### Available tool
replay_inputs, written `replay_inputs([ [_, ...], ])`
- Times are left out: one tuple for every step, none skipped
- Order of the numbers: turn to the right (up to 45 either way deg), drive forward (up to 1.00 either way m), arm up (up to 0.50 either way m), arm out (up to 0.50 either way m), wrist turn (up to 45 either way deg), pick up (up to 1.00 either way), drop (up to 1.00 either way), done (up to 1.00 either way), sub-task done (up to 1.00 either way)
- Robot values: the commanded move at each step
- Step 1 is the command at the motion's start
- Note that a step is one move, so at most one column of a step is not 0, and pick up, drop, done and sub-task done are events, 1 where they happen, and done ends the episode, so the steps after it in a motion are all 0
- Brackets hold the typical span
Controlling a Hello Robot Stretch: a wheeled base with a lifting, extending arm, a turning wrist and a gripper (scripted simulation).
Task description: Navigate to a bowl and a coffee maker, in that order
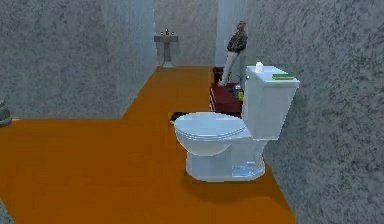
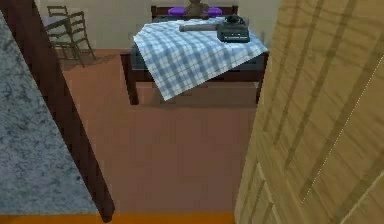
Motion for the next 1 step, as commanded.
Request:
replay_inputs([
  [0.0, 0.2, 0.0, 0.0, 0.0, 0.0, 0.0, 0.0, 0.0],
])
